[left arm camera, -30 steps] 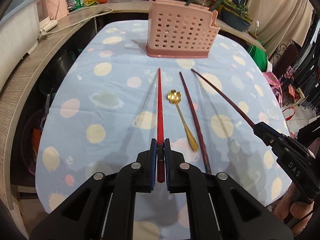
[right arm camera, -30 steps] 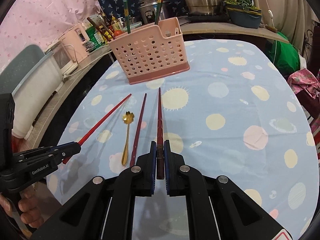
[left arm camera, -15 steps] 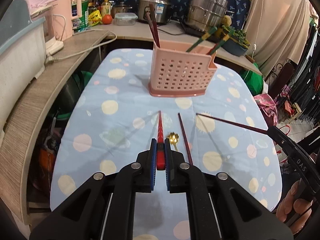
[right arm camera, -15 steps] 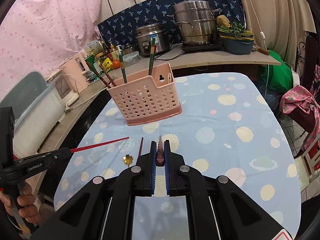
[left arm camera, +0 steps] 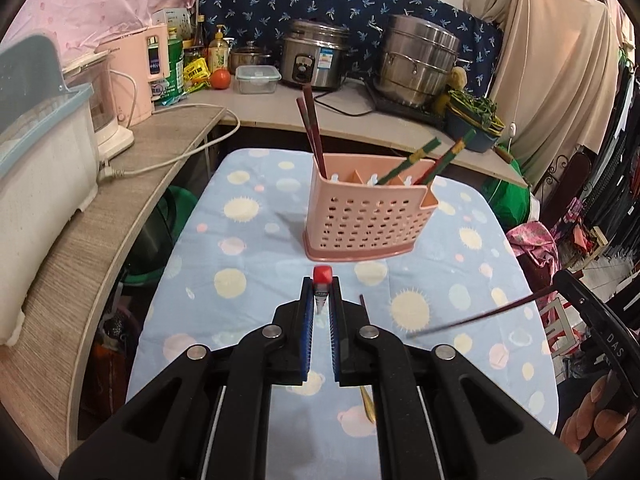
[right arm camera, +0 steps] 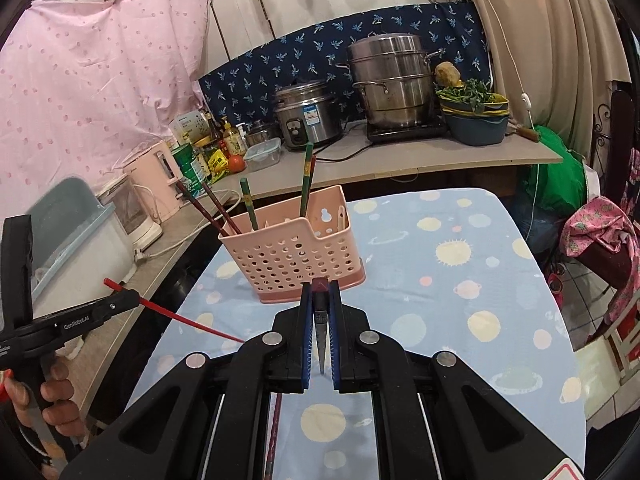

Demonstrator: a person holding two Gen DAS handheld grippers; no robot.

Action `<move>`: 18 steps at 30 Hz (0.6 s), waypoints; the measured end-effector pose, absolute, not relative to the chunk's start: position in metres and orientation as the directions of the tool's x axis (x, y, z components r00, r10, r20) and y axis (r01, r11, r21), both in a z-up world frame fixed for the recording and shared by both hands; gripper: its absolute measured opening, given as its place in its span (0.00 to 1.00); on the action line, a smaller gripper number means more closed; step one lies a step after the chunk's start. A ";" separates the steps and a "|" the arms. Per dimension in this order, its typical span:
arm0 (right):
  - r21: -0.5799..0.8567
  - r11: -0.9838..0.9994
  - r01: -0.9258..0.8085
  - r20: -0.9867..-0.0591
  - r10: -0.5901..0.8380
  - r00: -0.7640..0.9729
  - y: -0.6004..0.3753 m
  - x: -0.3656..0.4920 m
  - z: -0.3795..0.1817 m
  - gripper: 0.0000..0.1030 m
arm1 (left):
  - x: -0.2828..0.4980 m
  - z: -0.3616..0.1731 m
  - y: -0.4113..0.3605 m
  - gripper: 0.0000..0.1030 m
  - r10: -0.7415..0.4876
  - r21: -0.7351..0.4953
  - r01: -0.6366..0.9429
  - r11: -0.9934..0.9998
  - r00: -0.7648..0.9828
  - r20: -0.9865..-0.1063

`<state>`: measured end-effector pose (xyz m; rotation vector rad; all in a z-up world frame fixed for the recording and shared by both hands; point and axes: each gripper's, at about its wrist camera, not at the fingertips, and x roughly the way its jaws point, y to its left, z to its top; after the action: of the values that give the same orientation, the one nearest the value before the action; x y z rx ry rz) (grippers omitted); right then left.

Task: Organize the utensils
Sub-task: 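Lift both held chopsticks and carry them over the pink basket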

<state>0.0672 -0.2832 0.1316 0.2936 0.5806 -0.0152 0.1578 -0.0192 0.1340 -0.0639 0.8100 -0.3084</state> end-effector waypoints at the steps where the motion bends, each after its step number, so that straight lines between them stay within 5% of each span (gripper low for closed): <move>1: 0.268 0.959 0.096 -0.539 0.067 0.840 -0.284 0.069 0.134 0.06 | 0.161 0.136 -0.020 0.07 -0.298 -0.176 0.248 0.953 0.648 -0.701; 18: 0.317 0.946 0.066 -0.424 0.079 0.902 -0.305 0.099 0.187 0.06 | 0.196 0.205 -0.023 0.07 -0.345 -0.213 0.271 0.939 0.737 -0.582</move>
<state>0.0990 -0.3047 0.1870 0.3327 0.4480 0.0066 0.1961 -0.0233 0.2049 -0.1166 0.6612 -0.3392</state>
